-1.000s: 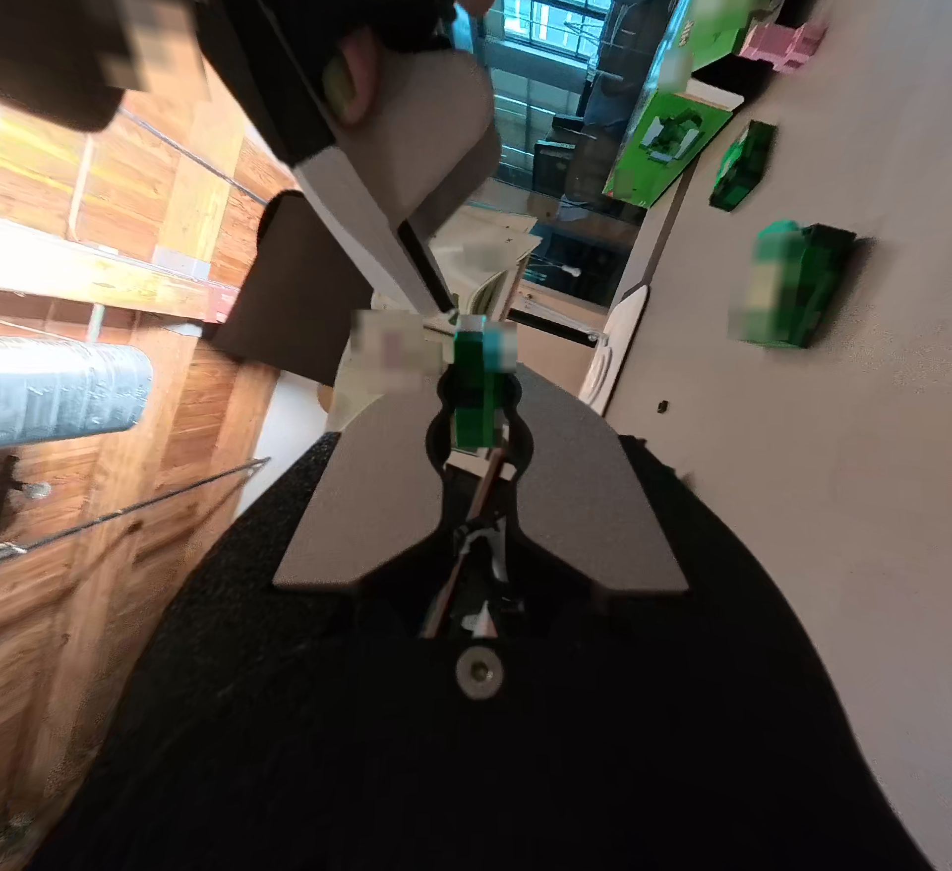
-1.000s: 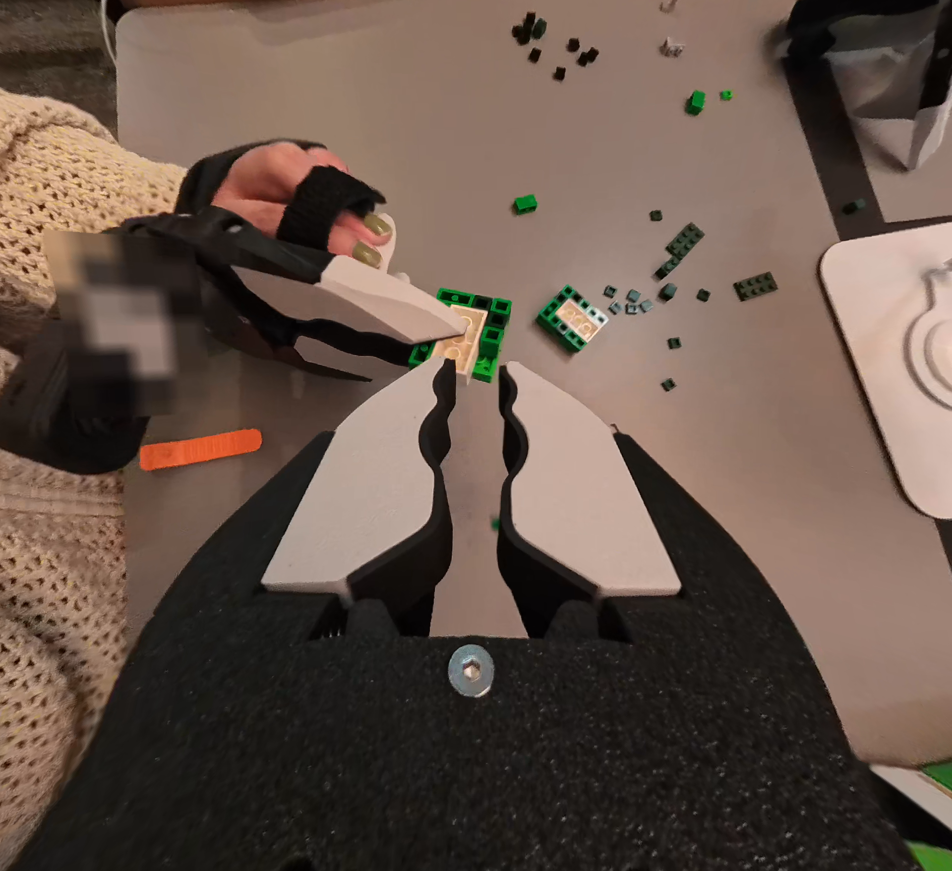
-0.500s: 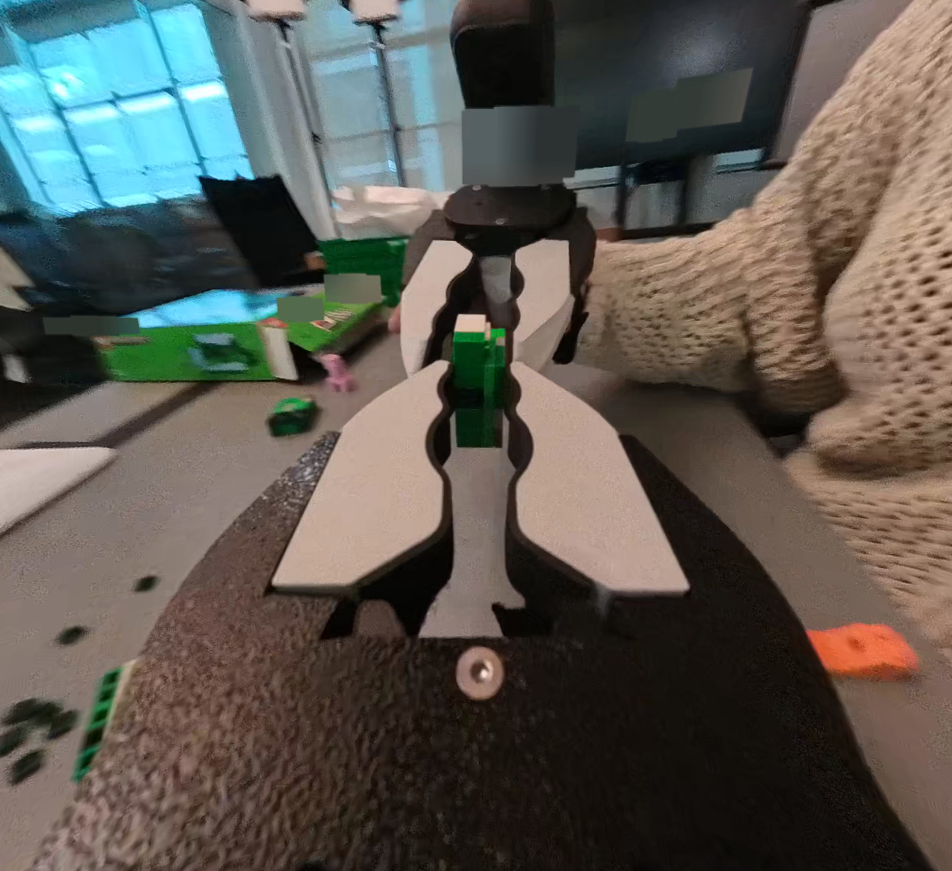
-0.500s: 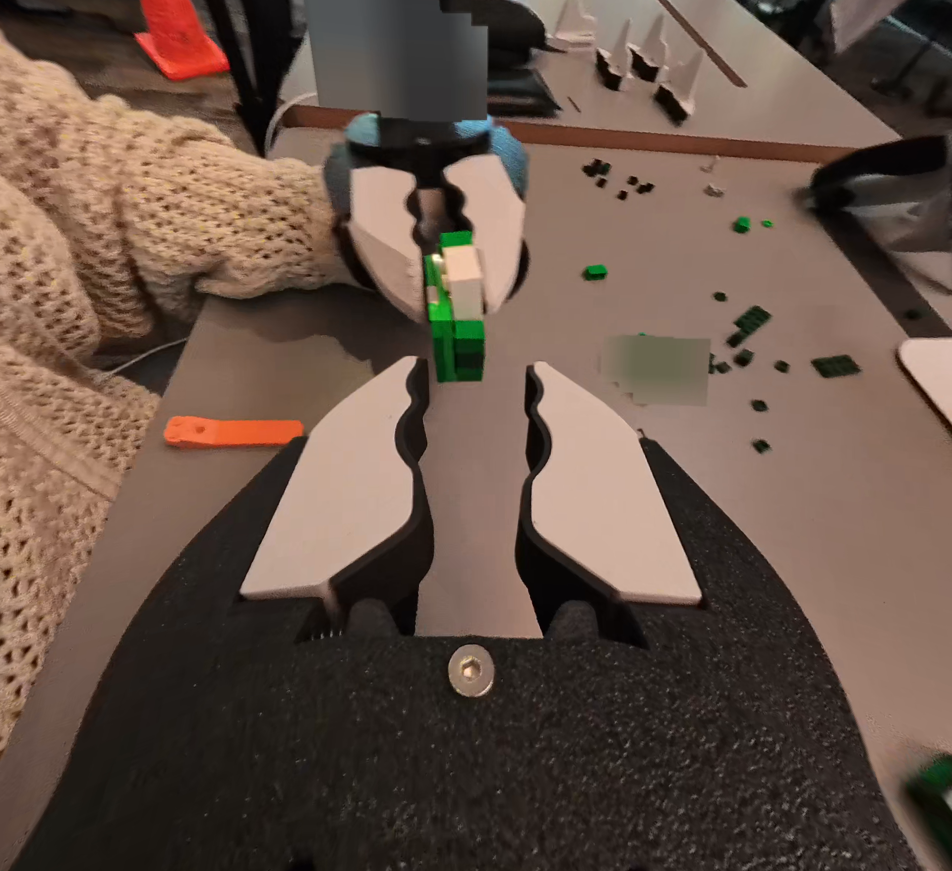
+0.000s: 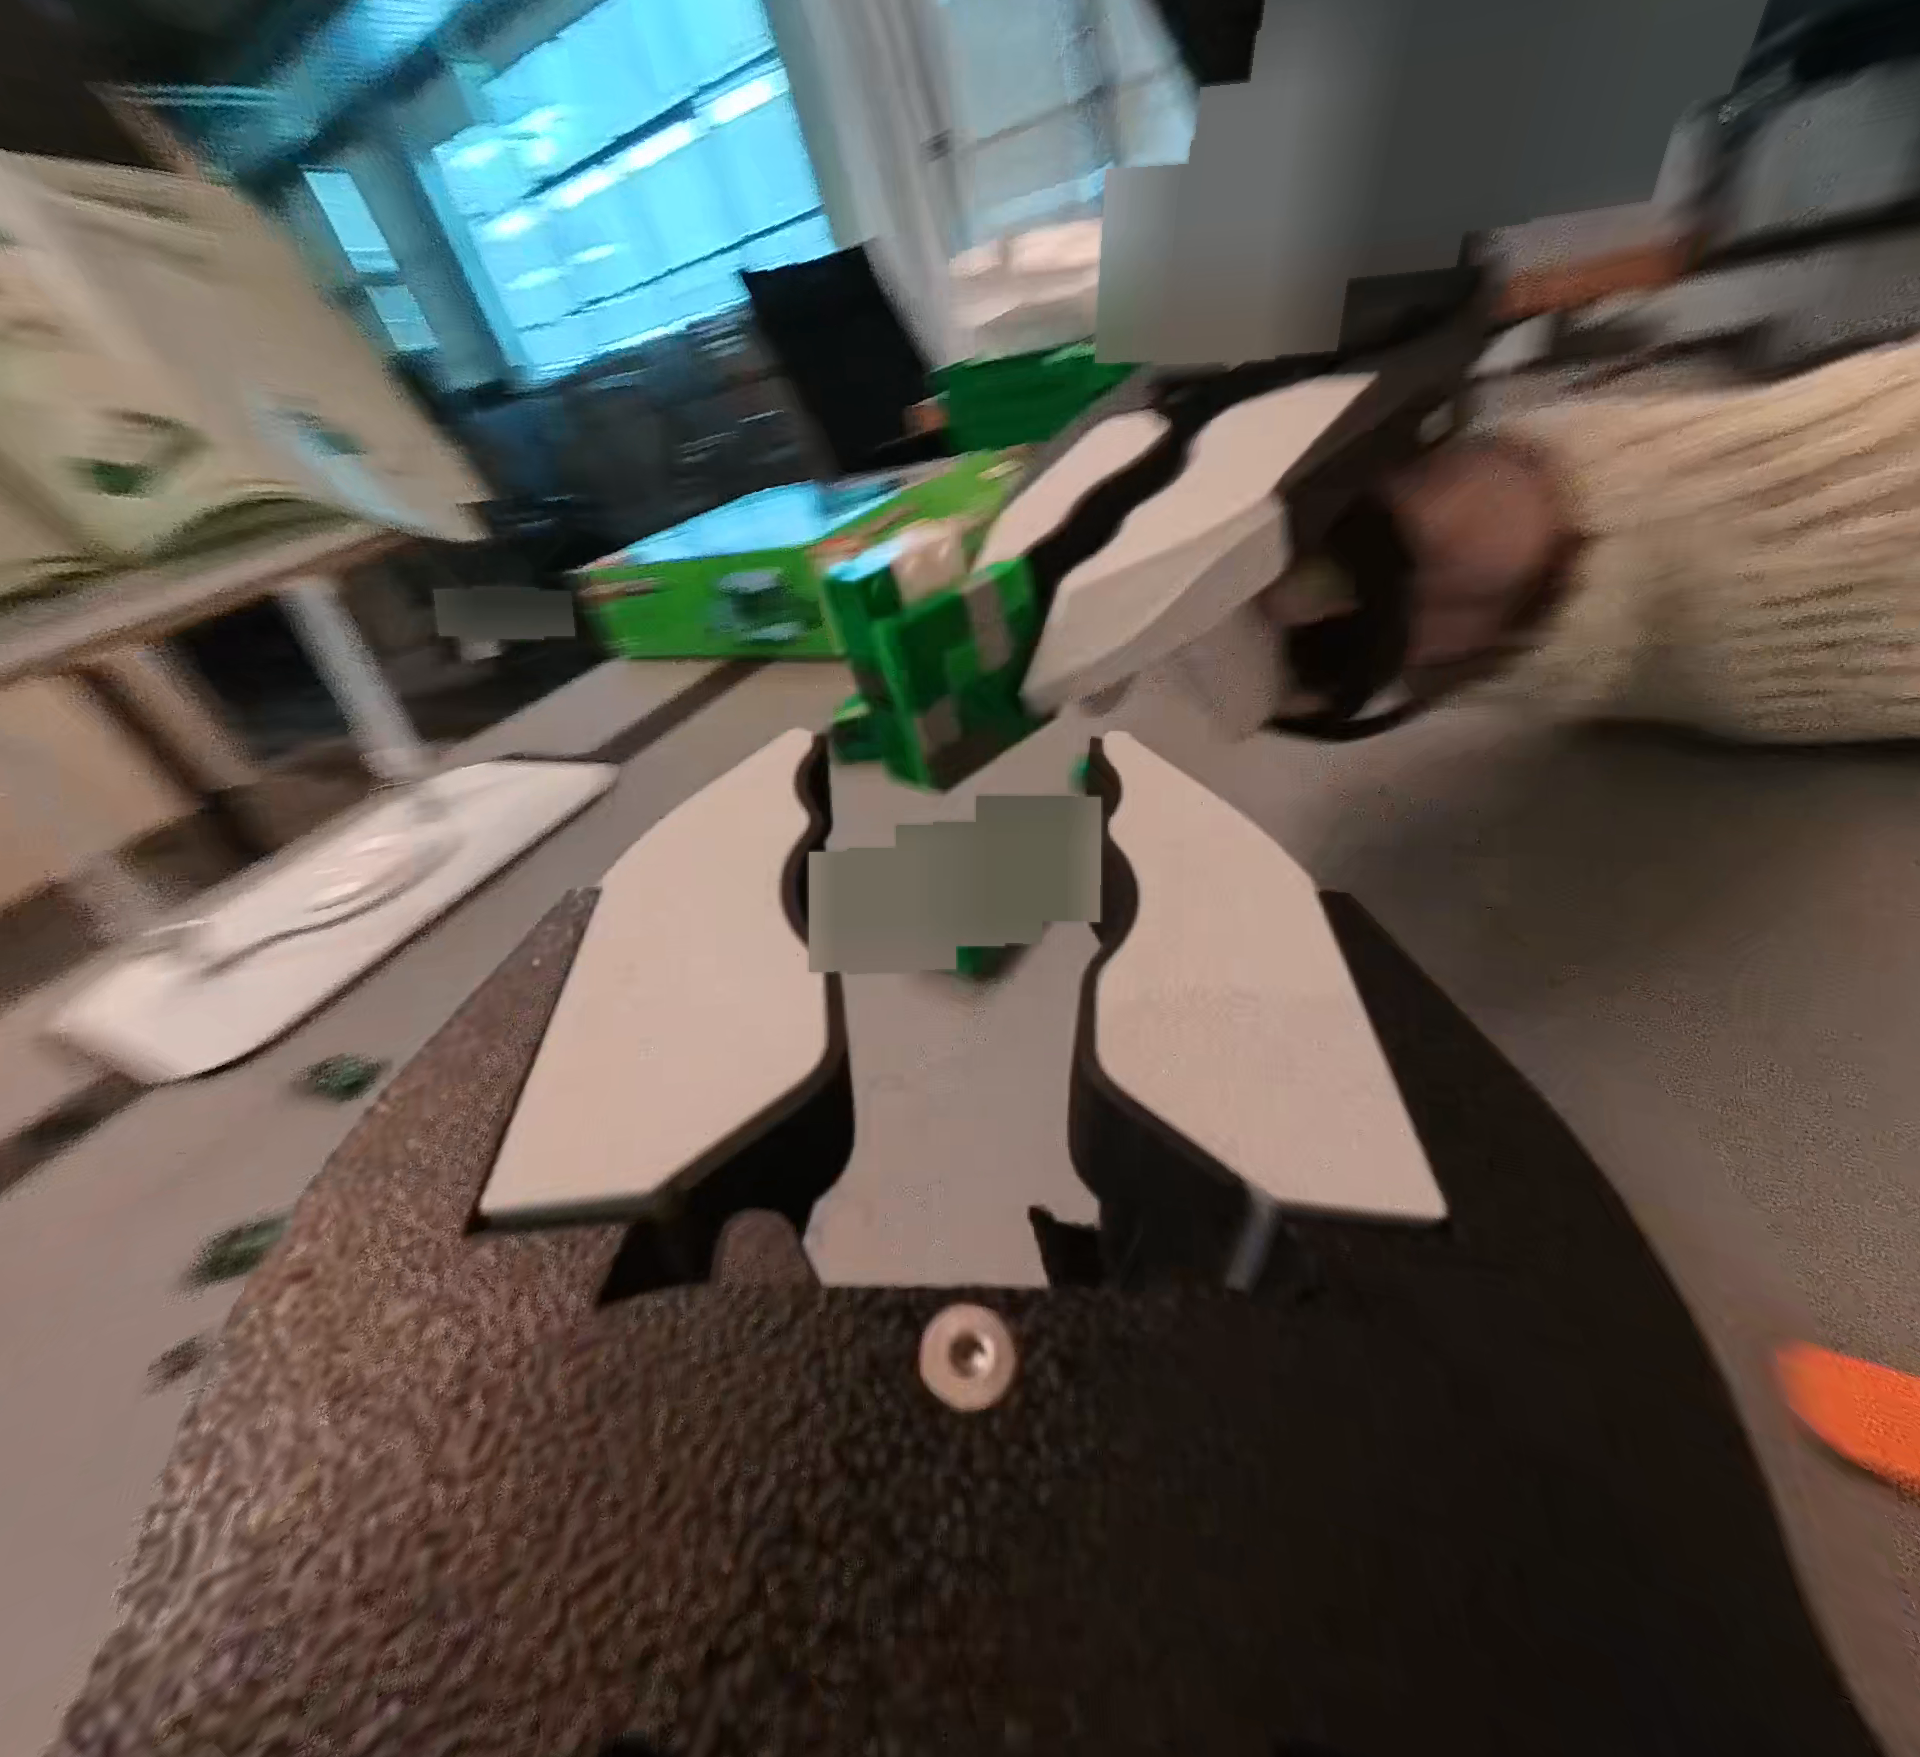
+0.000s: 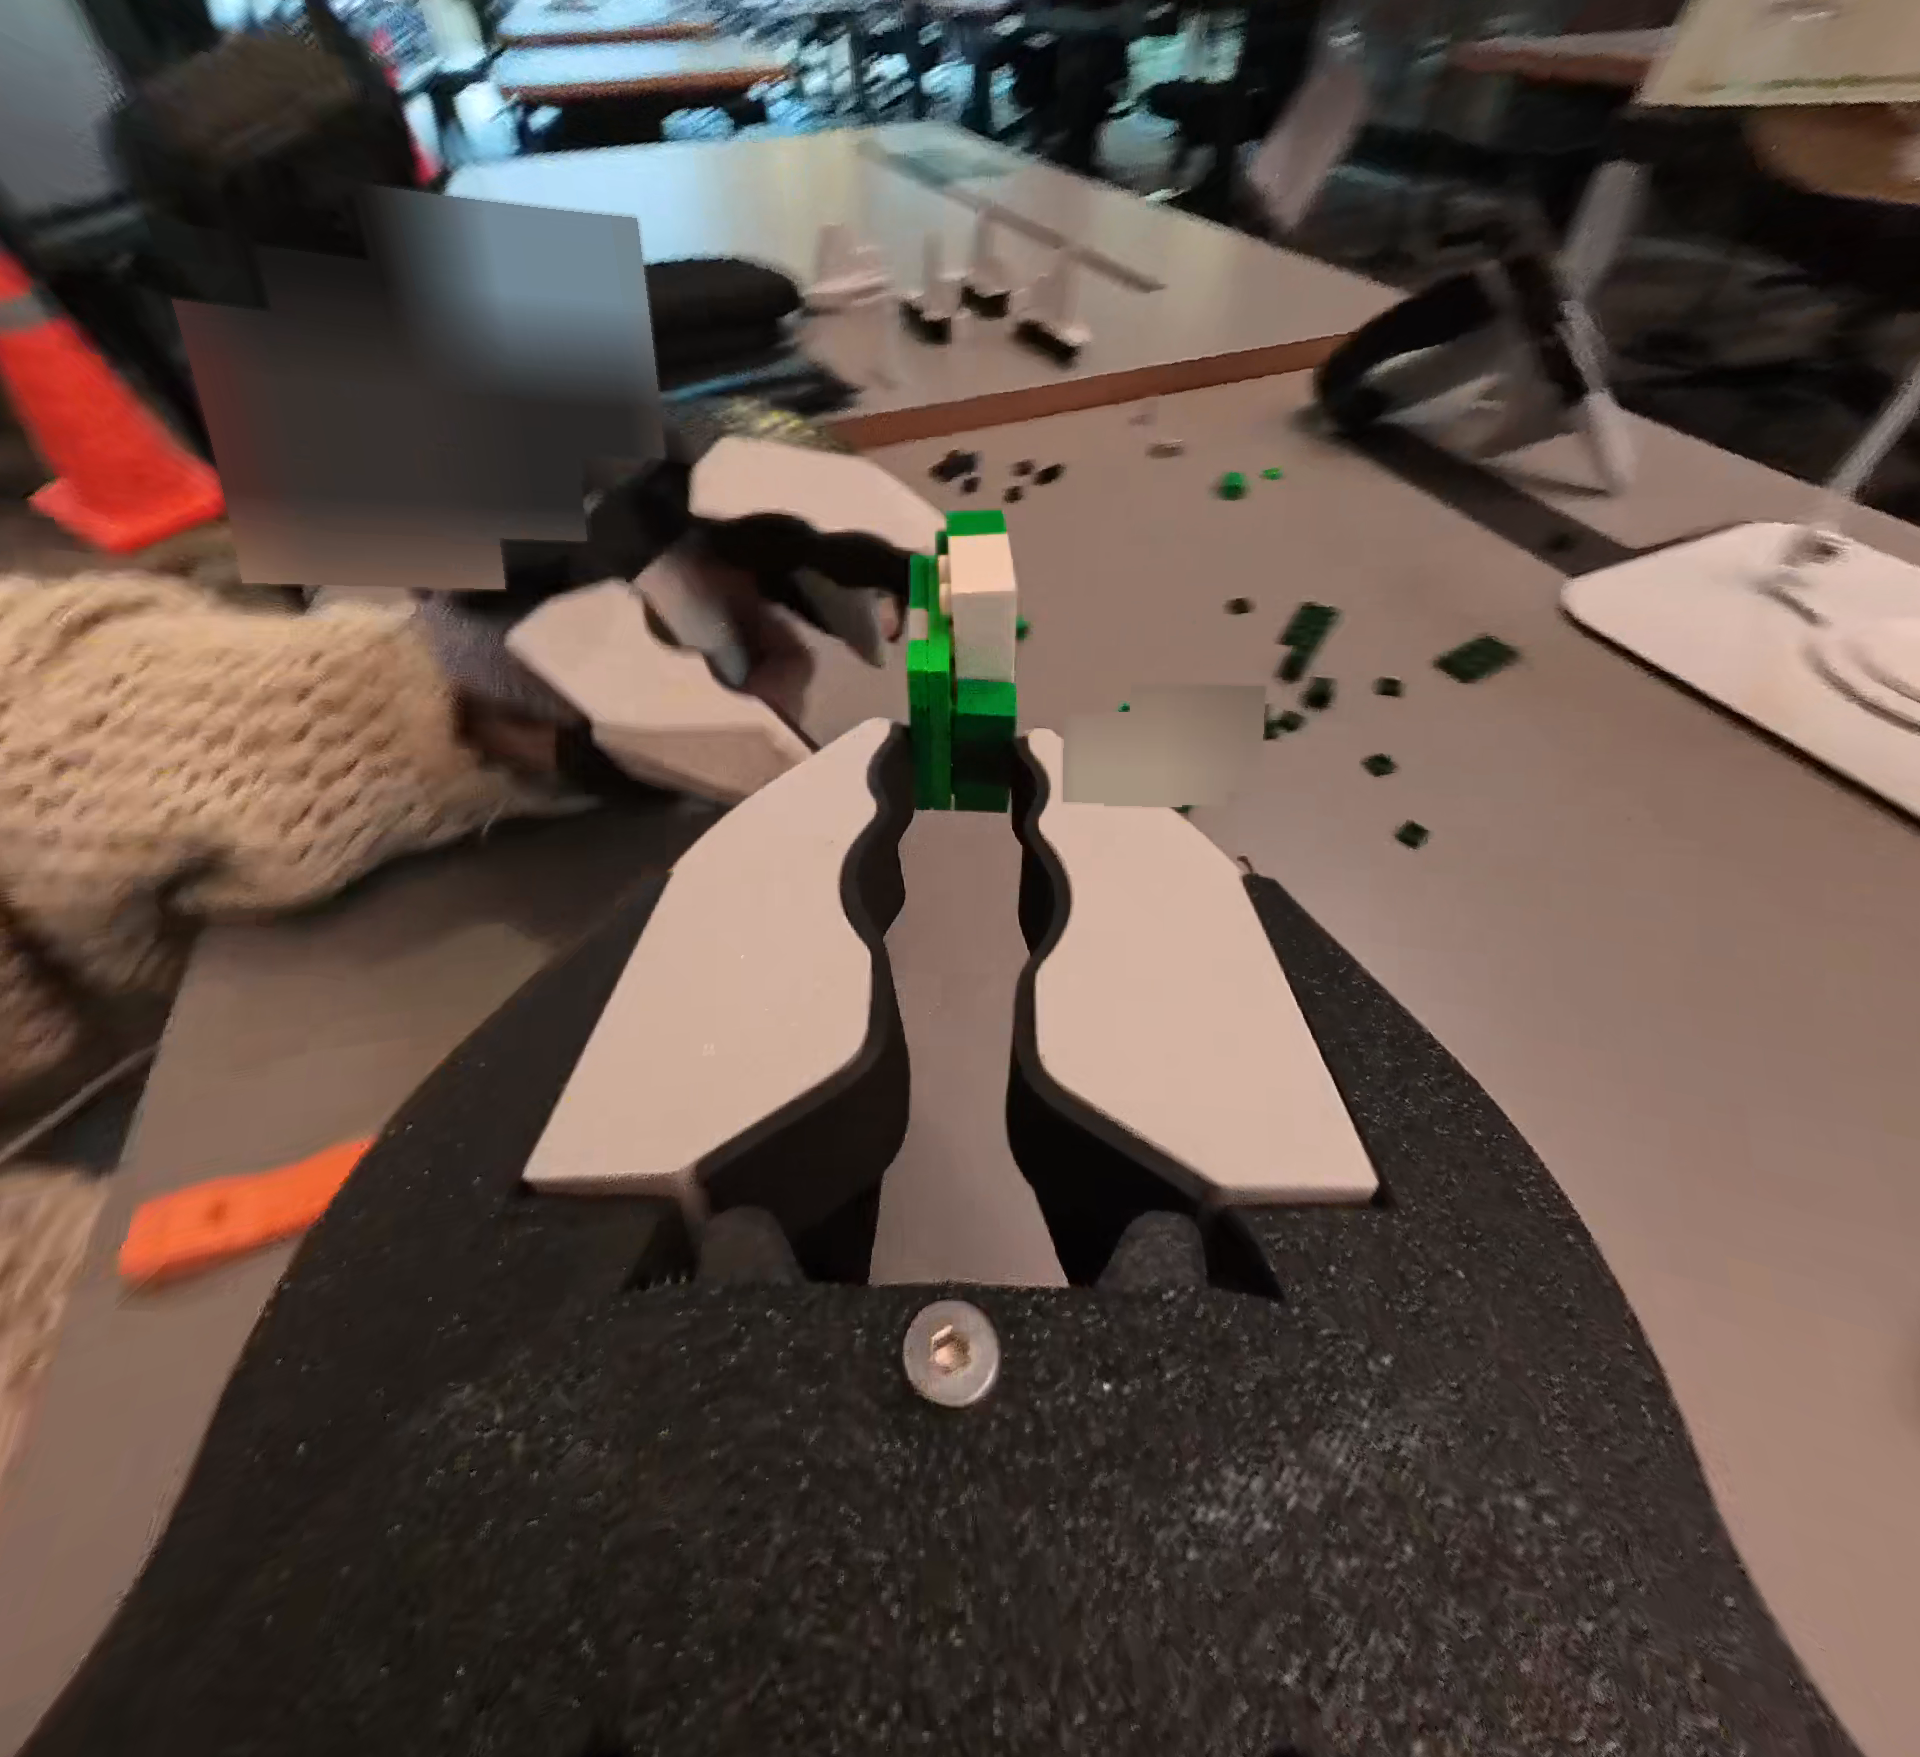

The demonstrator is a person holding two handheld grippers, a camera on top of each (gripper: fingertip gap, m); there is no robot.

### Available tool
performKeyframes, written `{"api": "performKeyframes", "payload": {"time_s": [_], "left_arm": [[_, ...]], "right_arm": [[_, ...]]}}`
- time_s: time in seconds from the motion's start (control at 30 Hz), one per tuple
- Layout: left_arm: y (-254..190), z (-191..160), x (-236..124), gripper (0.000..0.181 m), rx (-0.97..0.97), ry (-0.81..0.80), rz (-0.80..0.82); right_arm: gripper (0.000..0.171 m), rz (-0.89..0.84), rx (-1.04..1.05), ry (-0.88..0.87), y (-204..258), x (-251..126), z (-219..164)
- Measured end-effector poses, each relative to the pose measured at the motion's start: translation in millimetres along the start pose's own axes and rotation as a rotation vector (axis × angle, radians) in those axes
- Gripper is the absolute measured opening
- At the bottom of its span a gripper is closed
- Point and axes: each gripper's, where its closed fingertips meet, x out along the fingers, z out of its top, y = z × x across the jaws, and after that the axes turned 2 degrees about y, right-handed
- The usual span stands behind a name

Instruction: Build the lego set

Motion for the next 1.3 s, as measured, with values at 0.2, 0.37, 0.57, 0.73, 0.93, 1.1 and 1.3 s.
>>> {"api": "performKeyframes", "payload": {"time_s": [0.2, 0.37, 0.57, 0.73, 0.93, 1.1, 1.3], "left_arm": [[17.8, -9.9, 7.6, 0.060, 0.195, 0.138, 0.312], [22.2, 0.2, 7.1, 0.051, 0.247, 0.113, 0.425], [27.0, 3.0, 2.9, 0.041, 0.170, 0.083, 0.419], [26.6, 3.4, 2.2, 0.039, 0.113, 0.046, 0.352], [12.3, 14.6, -6.3, 0.039, -0.022, -0.130, 0.076], [6.1, 13.9, -4.0, 0.039, -0.109, -0.155, -0.025], [-30.6, 11.0, 3.7, 0.039, -0.102, -0.128, -0.239]], "right_arm": [[0.018, -0.174, 0.096, -0.086, -8.7, 11.2, 11.7], [0.018, -0.189, 0.142, -0.102, -3.2, 21.8, 11.1], [0.018, -0.209, 0.108, -0.120, 1.9, 24.5, 12.7], [0.029, -0.170, 0.045, -0.183, 4.4, 16.2, 20.0], [0.026, -0.452, -0.231, 0.014, -74.8, -63.8, 8.1], [0.019, -0.352, -0.037, 0.452, -96.5, -105.3, -81.6], [0.025, -0.232, -0.142, 0.601, -87.0, -102.8, -126.2]]}}
